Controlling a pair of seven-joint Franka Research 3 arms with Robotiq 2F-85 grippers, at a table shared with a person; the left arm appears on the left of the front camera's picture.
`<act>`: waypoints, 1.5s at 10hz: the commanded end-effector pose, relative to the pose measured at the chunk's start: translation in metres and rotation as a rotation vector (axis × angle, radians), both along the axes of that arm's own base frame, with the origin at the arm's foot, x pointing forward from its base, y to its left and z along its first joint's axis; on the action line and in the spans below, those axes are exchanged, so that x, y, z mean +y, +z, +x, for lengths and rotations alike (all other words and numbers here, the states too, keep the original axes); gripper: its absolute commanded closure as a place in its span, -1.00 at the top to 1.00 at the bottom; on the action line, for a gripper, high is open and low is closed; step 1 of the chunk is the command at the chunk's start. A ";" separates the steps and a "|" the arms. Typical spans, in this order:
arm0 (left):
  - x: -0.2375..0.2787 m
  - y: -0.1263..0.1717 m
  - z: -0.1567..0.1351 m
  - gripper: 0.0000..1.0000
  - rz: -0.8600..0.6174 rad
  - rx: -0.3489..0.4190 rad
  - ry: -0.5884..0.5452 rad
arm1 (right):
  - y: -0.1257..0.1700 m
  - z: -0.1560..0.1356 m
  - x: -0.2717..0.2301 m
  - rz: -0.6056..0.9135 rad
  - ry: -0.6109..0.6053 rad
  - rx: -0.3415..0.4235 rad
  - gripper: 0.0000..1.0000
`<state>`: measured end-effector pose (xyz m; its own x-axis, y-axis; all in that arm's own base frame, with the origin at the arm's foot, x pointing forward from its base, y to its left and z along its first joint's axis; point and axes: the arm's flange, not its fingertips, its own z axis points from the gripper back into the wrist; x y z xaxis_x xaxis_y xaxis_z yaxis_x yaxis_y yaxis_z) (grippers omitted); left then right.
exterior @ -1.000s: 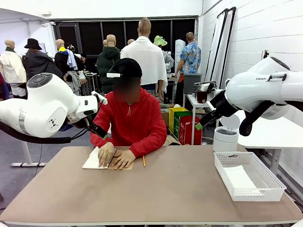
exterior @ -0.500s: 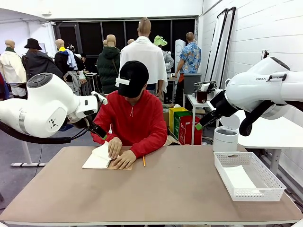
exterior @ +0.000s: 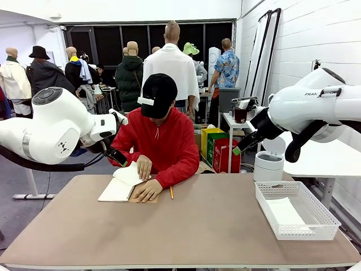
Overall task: Sort the paper based on its condition.
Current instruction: If a person hands you a paper, place it in the Organizing basket , and if it's crumpled, put it in the Trash can.
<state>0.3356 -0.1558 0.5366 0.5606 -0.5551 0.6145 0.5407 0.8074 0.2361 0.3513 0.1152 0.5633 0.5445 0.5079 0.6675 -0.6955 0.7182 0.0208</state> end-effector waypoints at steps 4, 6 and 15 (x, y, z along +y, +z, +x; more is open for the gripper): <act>0.001 0.000 0.000 1.00 0.004 0.001 -0.002 | 0.001 0.000 -0.001 -0.001 -0.001 0.002 1.00; 0.001 0.000 0.000 1.00 0.004 0.001 -0.002 | 0.001 0.000 -0.001 -0.001 -0.001 0.002 1.00; 0.001 0.000 0.000 1.00 0.004 0.001 -0.002 | 0.001 0.000 -0.001 -0.001 -0.001 0.002 1.00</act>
